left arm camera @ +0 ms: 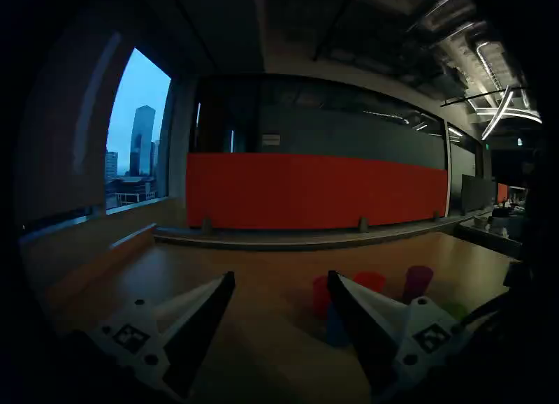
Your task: Pour water
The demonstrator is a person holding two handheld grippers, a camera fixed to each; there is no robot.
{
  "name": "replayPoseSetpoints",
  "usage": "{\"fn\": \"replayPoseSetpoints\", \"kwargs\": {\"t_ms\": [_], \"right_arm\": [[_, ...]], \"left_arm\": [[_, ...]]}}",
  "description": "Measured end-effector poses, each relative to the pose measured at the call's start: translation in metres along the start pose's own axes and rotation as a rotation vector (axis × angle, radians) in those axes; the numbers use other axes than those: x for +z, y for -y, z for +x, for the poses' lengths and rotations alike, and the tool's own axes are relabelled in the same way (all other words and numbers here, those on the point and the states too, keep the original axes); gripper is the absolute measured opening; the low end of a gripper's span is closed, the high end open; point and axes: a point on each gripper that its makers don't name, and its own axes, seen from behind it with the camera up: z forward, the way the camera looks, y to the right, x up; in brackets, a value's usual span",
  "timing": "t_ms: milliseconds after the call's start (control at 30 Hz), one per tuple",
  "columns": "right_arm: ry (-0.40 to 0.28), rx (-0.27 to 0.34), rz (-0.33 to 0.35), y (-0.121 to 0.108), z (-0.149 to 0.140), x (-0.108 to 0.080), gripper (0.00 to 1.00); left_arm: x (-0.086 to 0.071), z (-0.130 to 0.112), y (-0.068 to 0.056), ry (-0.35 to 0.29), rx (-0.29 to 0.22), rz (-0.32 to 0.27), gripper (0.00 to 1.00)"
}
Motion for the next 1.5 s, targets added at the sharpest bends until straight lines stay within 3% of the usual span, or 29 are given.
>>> {"fn": "replayPoseSetpoints", "kwargs": {"t_ms": [467,767,967,1200,1500], "right_arm": [[-0.013,-0.016,0.059,0.015,0.062,0.009,1.0],[-0.024,-0.014,0.071,0.018,0.087,0.012,1.0],[-0.027,-0.013,0.087,0.02,0.095,0.013,1.0],[-0.021,-0.028,0.134,0.03,0.097,0.014,0.99],[0.004,-0.09,0.285,0.068,0.095,0.008,1.0]], "left_arm": [[0.011,0.068,-0.009,0.004,0.009,-0.069,0.98],[0.016,0.096,-0.015,-0.005,-0.001,-0.109,0.98],[0.019,0.109,-0.019,-0.008,0.003,-0.141,0.98],[0.02,0.111,-0.032,-0.006,0.011,-0.207,0.98],[0.018,0.111,-0.046,0.005,0.03,-0.291,0.98]]}}
